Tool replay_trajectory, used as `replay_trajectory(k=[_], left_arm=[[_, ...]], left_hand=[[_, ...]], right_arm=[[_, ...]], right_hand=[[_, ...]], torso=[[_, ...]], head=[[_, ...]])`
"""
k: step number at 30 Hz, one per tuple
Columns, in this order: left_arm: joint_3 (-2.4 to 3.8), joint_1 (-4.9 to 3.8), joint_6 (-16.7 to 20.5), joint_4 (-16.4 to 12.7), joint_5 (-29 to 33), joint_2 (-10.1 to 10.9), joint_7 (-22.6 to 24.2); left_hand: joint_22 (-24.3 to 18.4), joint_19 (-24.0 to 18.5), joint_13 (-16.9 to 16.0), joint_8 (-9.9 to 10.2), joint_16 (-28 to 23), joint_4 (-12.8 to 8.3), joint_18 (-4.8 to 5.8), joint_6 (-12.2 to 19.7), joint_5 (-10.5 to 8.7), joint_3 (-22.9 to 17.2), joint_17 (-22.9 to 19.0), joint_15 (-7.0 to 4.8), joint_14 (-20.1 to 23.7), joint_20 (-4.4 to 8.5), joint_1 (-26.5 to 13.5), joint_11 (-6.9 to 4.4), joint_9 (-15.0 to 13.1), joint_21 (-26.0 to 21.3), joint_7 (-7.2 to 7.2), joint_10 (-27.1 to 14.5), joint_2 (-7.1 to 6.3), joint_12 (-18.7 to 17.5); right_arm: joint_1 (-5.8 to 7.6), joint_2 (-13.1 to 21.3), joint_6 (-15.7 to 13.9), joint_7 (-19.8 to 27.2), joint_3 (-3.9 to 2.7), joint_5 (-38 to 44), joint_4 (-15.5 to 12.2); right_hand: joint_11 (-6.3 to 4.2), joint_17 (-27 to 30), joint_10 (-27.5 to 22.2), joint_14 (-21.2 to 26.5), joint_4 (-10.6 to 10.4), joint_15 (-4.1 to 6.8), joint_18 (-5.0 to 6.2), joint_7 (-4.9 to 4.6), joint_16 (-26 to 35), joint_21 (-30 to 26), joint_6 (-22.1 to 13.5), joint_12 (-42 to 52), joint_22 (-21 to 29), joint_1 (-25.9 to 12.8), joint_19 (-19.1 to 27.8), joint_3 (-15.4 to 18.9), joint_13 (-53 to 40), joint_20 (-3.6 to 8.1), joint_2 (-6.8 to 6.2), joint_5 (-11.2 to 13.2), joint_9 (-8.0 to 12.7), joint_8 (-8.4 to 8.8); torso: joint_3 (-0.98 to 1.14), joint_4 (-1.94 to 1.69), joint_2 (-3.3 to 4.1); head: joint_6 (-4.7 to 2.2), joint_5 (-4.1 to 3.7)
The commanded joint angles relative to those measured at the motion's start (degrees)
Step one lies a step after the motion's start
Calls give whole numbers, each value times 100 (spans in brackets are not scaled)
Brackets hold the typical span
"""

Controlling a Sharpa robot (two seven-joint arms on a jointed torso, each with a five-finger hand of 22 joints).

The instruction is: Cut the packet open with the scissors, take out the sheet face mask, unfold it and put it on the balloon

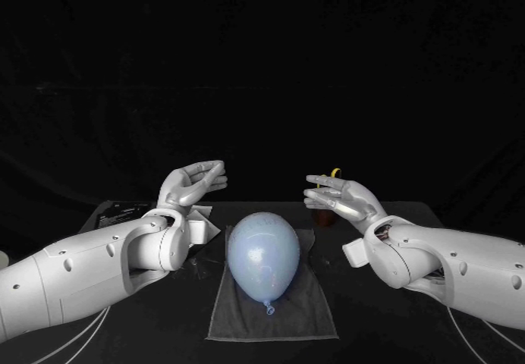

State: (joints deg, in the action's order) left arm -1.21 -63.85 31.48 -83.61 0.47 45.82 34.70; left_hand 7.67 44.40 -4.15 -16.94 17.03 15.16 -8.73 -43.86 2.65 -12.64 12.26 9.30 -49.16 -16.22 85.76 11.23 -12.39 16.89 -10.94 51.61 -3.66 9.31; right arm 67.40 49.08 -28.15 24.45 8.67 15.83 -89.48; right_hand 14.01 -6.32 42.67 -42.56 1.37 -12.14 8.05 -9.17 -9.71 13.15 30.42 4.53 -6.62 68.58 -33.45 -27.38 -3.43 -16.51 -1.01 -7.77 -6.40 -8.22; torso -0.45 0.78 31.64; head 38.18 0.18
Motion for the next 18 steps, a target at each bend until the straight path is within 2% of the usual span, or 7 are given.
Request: replay_trajectory(k=[1,5,7,9,10,14,18], left_arm=[[4,-11,-499,-113,37,112,59],[3,-11,-718,-214,30,240,-33],[3,-12,-828,-275,27,314,-87],[2,-12,-910,-338,23,385,-137],[2,-12,-952,-375,19,424,-162],[2,-15,-1063,-554,-25,599,-229],[1,-20,-1125,-735,-47,767,-254]], left_hand=[[36,422,41,-51,51,-35,-199,-233,24,-114,42,-92,-275,68,205,-84,-15,166,-187,308,-53,-32],[51,791,47,-59,152,22,-196,-454,24,-213,127,-206,-677,232,274,-166,0,299,-147,657,-146,-96],[67,962,43,-66,217,51,-194,-567,26,-247,188,-275,-894,314,292,-212,3,374,-110,830,-217,-132],[90,1119,46,-84,276,78,-193,-683,26,-287,247,-338,-1084,391,307,-257,-2,453,-71,972,-254,-170],[106,1211,46,-91,314,85,-193,-748,26,-313,287,-378,-1204,439,320,-285,-4,504,-50,1060,-282,-197],[179,1454,37,-67,471,107,-185,-860,24,-382,450,-499,-1579,581,323,-370,0,683,-14,1390,-347,-233],[234,1546,32,-51,567,97,-178,-928,24,-425,570,-552,-1736,646,347,-408,0,796,1,1555,-393,-268]], right_arm=[[24,71,-32,-33,-9,1379,25],[52,140,-15,-135,-13,2021,37],[71,175,10,-204,-16,2320,40],[89,210,23,-274,-19,2571,28],[98,228,27,-310,-22,2683,16],[132,286,-28,-436,-30,2961,-43],[179,348,-115,-604,-36,3082,-82]], right_hand=[[-258,-196,1395,-1414,438,339,254,-594,-470,620,1612,184,-241,312,-1102,-273,-31,113,-224,134,-282,-469],[-389,-274,1783,-1837,517,489,243,-478,-552,858,1912,110,-346,334,-1389,-443,-15,274,-339,176,-290,-502],[-467,-330,2010,-2059,547,568,250,-420,-612,986,2043,112,-411,352,-1513,-484,-26,347,-370,189,-300,-523],[-552,-415,2291,-2340,534,677,248,-340,-713,1159,2146,140,-502,291,-1684,-447,-31,446,-465,-70,-307,-533],[-583,-451,2369,-2454,535,715,249,-315,-759,1230,2175,141,-540,291,-1755,-433,-31,483,-479,-98,-309,-533],[-727,-707,2744,-3109,544,931,247,-196,-1037,1708,2341,104,-810,323,-2145,-324,-39,708,-492,-31,-316,-531],[-813,-978,2939,-3565,543,1062,233,-147,-1289,2135,2377,23,-1068,312,-2399,-231,-45,868,-535,-16,-297,-472]], torso=[[-1,-10,5],[4,-35,22],[8,-49,43],[8,-59,59],[11,-65,71],[7,-53,108],[11,-44,156]], head=[[34,9],[56,18],[41,-14],[24,-55],[18,-69],[13,-57],[-15,-67]])
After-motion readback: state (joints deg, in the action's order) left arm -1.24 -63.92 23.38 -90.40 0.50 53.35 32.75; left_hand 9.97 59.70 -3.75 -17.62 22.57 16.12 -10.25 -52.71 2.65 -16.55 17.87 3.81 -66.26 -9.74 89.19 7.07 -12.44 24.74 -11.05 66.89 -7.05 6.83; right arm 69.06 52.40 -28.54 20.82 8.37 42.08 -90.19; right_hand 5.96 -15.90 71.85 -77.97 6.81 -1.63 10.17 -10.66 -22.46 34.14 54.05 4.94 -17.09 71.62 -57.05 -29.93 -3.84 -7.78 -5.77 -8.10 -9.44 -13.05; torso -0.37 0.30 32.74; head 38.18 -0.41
